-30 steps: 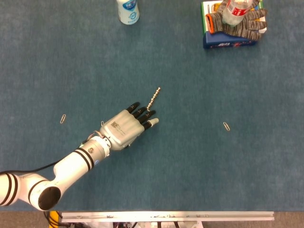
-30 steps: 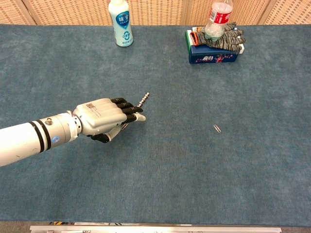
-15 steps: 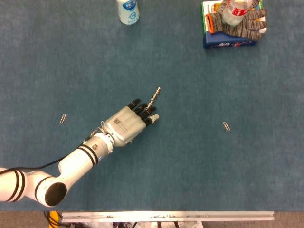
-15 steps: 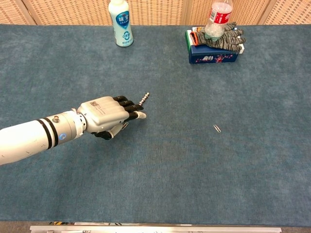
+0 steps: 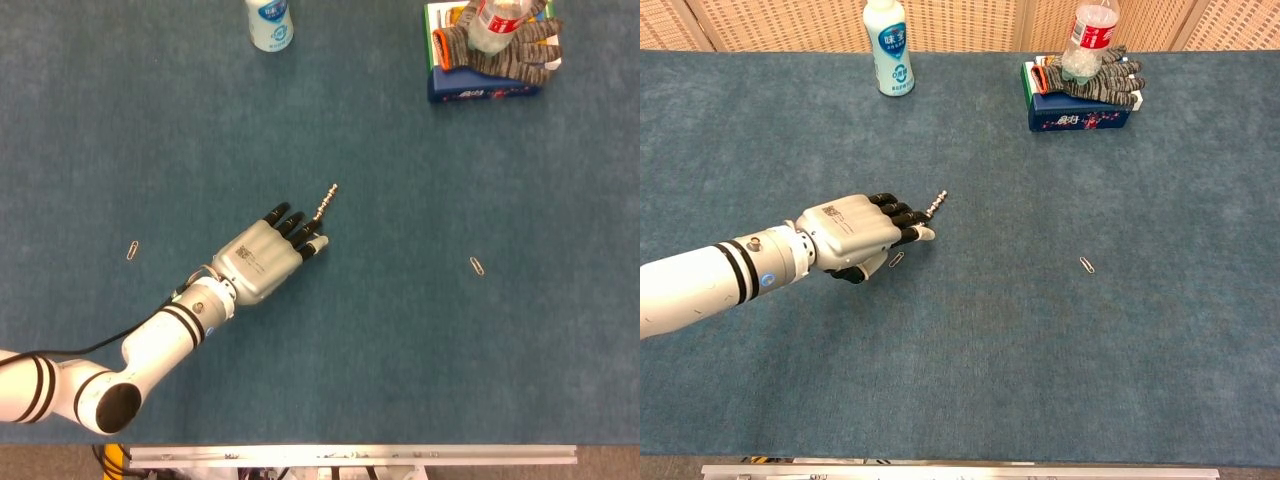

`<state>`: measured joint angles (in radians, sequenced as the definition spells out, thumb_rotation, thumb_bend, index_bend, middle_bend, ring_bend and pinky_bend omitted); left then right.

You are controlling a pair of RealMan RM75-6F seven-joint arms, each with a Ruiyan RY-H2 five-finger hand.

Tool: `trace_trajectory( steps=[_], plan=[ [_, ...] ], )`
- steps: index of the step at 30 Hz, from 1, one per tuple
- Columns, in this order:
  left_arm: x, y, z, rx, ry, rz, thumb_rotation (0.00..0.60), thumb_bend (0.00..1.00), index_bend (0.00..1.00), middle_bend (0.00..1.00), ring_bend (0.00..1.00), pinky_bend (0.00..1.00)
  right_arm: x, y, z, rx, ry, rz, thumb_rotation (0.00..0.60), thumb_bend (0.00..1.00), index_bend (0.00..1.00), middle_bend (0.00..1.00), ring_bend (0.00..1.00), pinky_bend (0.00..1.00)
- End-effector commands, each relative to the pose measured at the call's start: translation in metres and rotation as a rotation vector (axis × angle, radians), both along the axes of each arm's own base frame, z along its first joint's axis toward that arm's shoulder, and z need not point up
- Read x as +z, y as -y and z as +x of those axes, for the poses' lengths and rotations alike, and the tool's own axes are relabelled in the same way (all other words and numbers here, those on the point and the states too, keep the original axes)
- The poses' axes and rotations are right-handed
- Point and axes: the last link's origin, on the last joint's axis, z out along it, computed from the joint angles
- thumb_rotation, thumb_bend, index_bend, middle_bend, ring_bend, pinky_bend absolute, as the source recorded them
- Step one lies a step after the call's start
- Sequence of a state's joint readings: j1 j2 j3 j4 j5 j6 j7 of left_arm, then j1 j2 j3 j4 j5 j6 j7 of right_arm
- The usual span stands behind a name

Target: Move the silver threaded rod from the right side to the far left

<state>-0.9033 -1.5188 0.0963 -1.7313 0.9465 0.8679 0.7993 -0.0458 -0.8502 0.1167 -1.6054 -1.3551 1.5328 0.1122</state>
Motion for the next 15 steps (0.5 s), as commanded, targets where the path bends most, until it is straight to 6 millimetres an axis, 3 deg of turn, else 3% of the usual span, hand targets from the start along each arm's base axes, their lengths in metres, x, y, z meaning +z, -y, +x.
trace_trajectory(
  steps=[1, 15],
  plan=[
    [-0.0005, -0.0008, 0.0011, -0.003, 0.001, 0.003, 0.600, 0.78, 0.05, 0.00, 0.00, 0.00, -0.0006, 0.0000, -0.0003, -0.002, 0.002, 0.000, 0.600, 0.17, 0.21, 0.11, 0.00, 0.00],
    [-0.0086, -0.0038, 0.0026, -0.011, -0.018, 0.017, 0.600, 0.78, 0.05, 0.00, 0.00, 0.00, -0.0016, -0.0008, -0.0017, -0.008, 0.007, 0.001, 0.600, 0.17, 0.21, 0.11, 0.00, 0.00]
  ],
)
